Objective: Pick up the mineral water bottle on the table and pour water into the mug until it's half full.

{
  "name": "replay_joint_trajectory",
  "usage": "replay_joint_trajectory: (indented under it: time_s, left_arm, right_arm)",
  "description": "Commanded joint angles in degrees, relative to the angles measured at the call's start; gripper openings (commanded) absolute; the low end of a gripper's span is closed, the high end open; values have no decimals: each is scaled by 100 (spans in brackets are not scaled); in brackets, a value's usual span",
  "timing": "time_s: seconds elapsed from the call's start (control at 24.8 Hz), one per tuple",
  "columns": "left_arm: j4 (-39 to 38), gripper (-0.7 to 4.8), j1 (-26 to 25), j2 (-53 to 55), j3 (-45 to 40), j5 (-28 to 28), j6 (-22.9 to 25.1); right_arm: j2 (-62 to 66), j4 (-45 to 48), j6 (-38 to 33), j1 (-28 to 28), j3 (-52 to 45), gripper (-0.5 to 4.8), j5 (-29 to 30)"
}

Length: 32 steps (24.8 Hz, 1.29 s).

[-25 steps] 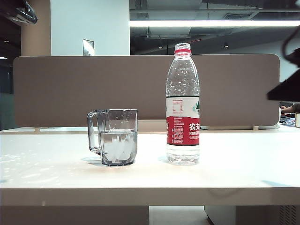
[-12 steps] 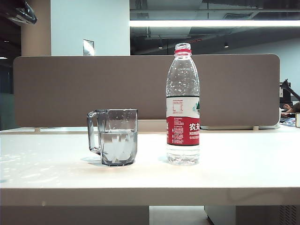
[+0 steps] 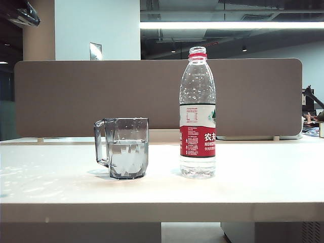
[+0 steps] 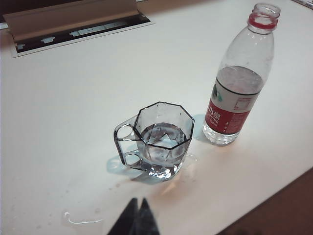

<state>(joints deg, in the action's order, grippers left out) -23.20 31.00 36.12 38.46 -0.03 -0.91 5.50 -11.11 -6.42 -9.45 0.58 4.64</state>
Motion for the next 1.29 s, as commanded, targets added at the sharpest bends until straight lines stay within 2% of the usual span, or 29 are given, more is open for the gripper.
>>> replay_joint_trajectory:
  time_s: [0.04, 0.56, 0.81, 1.29]
  left_arm:
    - [55, -1, -2, -9, 22, 22, 7]
    - [50, -1, -2, -15, 22, 24, 7]
    - [55, -1, -2, -11, 22, 22, 7]
    - [55, -1, -2, -11, 22, 22, 7]
  right_arm:
    - [2, 20, 68, 79, 7, -5, -17]
    - [-549, 37, 68, 177, 2, -5, -22]
    - [-549, 28, 131, 673, 2, -5, -105]
    - [-535, 15, 361, 664, 4, -5, -76]
